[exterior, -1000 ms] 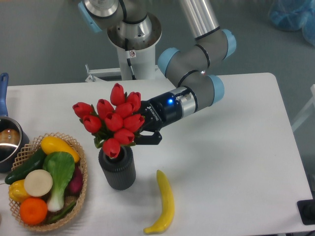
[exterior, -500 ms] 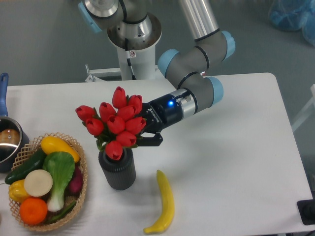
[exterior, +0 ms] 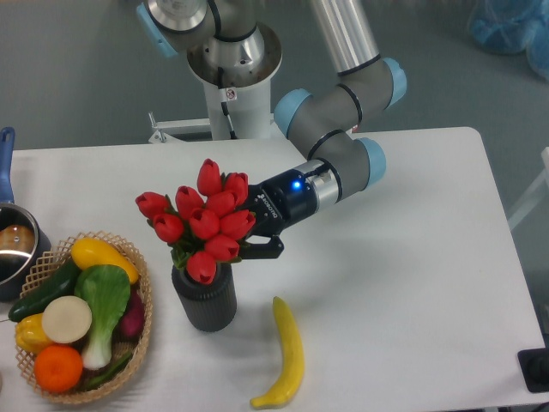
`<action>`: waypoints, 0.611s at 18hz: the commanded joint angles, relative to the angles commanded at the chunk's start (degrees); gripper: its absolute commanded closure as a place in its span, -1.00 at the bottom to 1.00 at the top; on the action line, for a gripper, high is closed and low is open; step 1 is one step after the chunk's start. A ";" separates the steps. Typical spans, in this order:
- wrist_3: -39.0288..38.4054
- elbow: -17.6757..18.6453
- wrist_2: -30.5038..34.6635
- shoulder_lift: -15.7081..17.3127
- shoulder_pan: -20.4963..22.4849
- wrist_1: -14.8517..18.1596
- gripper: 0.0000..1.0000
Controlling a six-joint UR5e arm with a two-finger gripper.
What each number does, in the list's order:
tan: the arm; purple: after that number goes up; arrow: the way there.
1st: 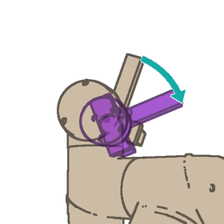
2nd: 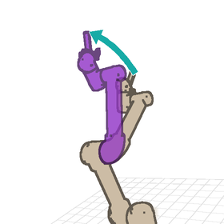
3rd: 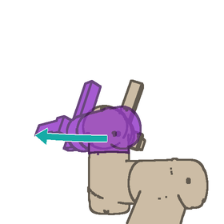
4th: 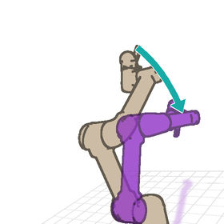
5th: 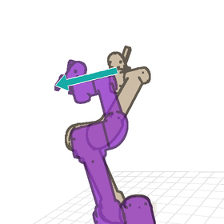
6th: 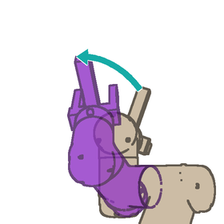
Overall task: Insert the flowers into the vase
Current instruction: 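Push the tulip bunch further down into the vase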
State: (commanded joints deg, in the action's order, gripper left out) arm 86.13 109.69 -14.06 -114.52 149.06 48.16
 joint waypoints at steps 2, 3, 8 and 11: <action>0.18 0.18 0.00 -0.09 0.00 0.00 0.25; 0.18 0.18 0.00 -0.09 0.00 0.00 0.25; 0.35 0.18 0.18 -0.62 0.00 -0.09 0.25; 1.14 0.26 0.35 -0.88 0.09 -0.09 0.24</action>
State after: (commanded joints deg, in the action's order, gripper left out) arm 87.27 109.95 -13.71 -115.40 149.15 48.08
